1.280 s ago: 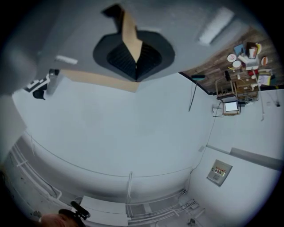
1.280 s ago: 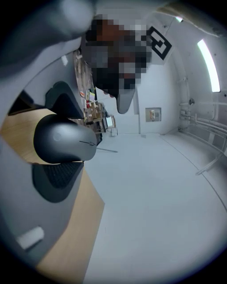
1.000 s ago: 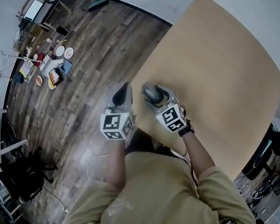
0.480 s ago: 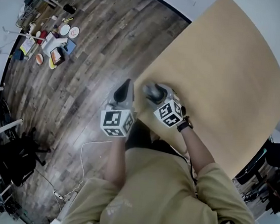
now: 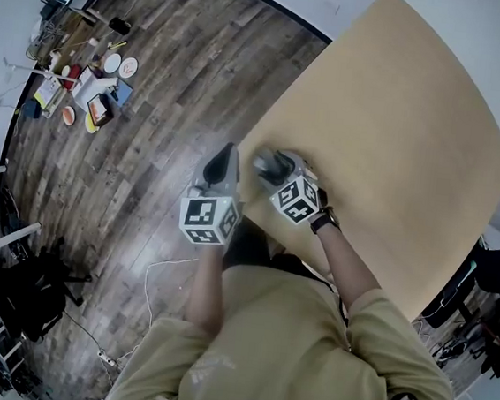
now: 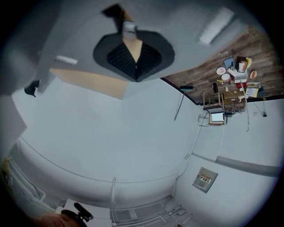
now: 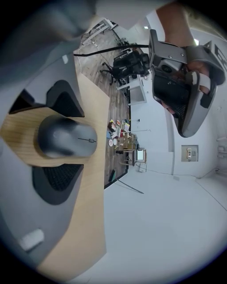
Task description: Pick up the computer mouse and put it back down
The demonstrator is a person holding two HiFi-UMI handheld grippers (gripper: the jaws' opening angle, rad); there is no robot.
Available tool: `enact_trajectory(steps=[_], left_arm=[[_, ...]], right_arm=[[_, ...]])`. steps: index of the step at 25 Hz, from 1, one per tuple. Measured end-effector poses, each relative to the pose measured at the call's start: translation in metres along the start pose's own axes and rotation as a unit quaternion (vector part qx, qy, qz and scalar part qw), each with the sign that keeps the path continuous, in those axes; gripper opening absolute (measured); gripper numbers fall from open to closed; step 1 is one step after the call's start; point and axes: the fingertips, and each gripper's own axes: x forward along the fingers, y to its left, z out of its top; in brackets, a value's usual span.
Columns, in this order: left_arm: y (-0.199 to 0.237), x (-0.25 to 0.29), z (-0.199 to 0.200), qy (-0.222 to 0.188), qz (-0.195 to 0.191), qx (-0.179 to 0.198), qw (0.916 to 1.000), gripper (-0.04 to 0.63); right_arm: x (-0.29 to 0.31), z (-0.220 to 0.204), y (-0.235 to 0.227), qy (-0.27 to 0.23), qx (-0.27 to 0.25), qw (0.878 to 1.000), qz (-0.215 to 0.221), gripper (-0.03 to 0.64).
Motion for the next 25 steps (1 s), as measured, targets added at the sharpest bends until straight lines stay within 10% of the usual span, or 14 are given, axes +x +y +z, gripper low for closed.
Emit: enact_trajectory(steps=[13, 25], left_arm=[[-0.100, 0.001, 0.035, -0.017, -0.104, 0.059, 0.9927, 0.002], [-0.292, -0.011, 0.027, -0.016, -0.250, 0.122, 0.9604, 0.002]], right_arm=[[-0.153, 0.011, -0.040, -0.109, 0.117, 0.973, -0.165, 0.237], [-0.383, -0.055, -0.060, -0.216, 0.231, 0.868, -0.382, 0.129]])
